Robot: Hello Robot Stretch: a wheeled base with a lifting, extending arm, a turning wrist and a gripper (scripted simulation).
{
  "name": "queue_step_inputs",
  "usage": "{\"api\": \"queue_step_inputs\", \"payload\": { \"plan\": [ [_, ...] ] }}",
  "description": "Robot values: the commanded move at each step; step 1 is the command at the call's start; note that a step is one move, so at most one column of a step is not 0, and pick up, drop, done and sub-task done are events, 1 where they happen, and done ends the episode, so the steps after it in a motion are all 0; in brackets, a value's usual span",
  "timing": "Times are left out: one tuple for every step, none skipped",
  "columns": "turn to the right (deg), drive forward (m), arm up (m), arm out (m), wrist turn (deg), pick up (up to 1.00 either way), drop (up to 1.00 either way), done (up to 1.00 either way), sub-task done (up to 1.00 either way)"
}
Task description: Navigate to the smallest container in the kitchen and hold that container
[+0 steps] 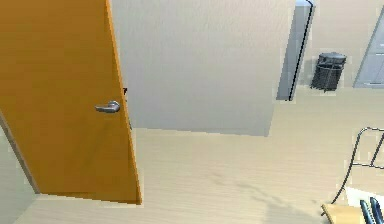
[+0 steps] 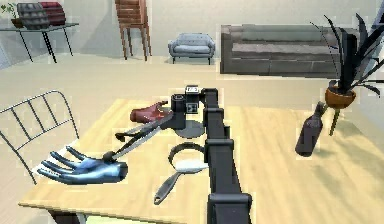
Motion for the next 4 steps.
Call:
{"api": "queue_step_inputs", "payload": {
  "plan": [
    [0.0,0.00,0.00,0.00,45.0,0.00,0.00,0.00,0.00],
    [0.0,0.00,0.00,0.00,45.0,0.00,0.00,0.00,0.00],
    [0.0,0.00,-0.30,0.00,0.0,0.00,0.00,0.00,0.00],
    [0.0,0.00,0.00,0.00,0.0,1.00,0.00,0.00,0.00]
  ]
}}
